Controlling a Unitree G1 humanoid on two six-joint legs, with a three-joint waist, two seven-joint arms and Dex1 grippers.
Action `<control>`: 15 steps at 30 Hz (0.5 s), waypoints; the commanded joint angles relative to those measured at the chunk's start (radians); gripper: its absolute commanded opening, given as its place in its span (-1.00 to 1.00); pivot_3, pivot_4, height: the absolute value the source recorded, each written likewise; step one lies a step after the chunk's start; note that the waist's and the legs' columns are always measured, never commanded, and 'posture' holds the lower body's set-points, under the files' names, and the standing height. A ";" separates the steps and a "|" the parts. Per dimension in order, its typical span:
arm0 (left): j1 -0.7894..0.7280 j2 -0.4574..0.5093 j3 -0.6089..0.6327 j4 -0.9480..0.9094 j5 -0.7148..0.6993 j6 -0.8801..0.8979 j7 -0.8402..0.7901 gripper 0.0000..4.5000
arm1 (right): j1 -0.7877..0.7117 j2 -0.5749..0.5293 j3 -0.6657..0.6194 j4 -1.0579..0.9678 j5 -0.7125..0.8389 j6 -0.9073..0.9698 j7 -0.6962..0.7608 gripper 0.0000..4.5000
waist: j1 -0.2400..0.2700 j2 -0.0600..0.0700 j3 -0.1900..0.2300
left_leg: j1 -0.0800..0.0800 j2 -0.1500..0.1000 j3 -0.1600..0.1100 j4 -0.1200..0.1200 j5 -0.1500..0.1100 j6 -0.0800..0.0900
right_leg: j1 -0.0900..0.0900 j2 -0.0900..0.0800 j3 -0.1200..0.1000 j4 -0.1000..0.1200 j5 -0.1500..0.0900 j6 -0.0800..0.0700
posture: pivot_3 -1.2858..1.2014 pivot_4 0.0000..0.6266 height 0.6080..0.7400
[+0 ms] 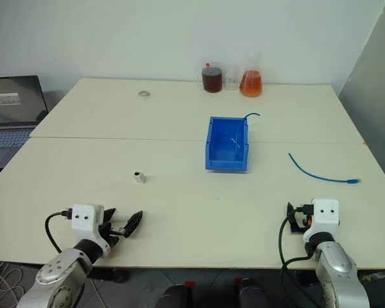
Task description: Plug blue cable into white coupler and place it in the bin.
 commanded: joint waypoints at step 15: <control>0.026 -0.010 -0.028 -0.065 0.010 0.001 0.001 1.00 | -0.013 0.025 -0.030 -0.062 0.009 0.032 -0.025 0.97 | 0.000 0.000 0.000 | 0.000 0.000 0.000 0.000 0.000 0.000 | 0.000 0.000 0.000 0.000 0.000 0.000 | 0.03 -0.52 1.00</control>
